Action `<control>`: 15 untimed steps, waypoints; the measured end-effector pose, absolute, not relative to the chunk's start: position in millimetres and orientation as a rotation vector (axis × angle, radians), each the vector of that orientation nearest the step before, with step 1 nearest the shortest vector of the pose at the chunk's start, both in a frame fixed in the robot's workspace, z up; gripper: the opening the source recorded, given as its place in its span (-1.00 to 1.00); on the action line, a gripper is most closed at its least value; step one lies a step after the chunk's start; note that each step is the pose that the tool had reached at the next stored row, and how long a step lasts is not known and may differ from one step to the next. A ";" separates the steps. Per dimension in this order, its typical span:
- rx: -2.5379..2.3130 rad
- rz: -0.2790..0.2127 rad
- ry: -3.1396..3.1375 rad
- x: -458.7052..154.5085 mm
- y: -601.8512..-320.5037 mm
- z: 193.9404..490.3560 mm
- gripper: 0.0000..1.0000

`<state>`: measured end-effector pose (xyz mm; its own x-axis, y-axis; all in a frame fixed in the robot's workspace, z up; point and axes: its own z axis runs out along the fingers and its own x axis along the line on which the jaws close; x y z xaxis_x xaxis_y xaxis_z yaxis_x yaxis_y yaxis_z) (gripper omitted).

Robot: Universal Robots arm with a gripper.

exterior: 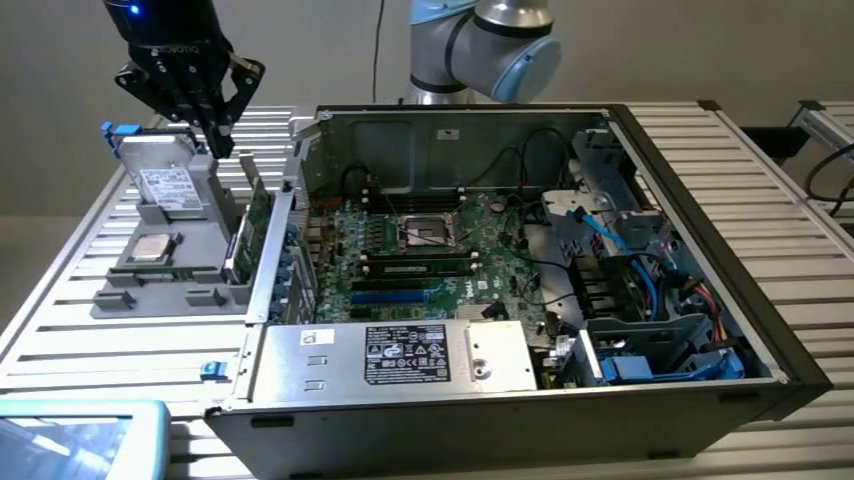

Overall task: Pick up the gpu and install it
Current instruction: 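Pick up the gpu and move the gpu toward the slot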

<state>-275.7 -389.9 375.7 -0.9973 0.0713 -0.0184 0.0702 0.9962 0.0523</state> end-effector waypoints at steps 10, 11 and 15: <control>0.111 0.081 3.118 -275.7 -389.9 375.7 -0.76; 0.111 0.081 3.118 -275.7 -389.9 375.6 -0.76; 0.111 0.080 3.118 -275.7 -389.9 375.7 -0.62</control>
